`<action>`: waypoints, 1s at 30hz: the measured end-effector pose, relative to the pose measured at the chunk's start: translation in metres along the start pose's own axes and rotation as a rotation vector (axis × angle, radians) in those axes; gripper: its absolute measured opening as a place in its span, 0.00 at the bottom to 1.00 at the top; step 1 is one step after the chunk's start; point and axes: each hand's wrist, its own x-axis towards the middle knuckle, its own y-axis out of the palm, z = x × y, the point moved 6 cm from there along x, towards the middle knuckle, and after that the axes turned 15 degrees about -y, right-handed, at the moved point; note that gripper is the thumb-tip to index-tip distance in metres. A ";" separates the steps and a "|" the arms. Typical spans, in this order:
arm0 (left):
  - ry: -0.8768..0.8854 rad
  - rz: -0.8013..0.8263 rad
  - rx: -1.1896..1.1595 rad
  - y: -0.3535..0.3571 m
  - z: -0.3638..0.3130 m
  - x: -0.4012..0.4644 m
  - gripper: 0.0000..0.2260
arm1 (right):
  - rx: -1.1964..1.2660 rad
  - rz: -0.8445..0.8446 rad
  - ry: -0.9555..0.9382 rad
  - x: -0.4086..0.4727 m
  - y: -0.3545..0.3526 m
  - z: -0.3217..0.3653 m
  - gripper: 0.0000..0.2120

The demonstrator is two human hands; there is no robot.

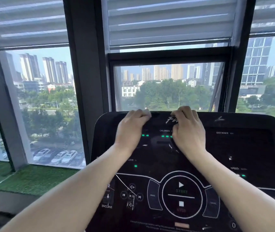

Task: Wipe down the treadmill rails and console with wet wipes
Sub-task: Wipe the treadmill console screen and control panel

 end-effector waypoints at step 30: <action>-0.155 0.025 -0.067 -0.002 -0.004 -0.017 0.10 | 0.008 0.268 0.112 0.000 0.004 0.025 0.17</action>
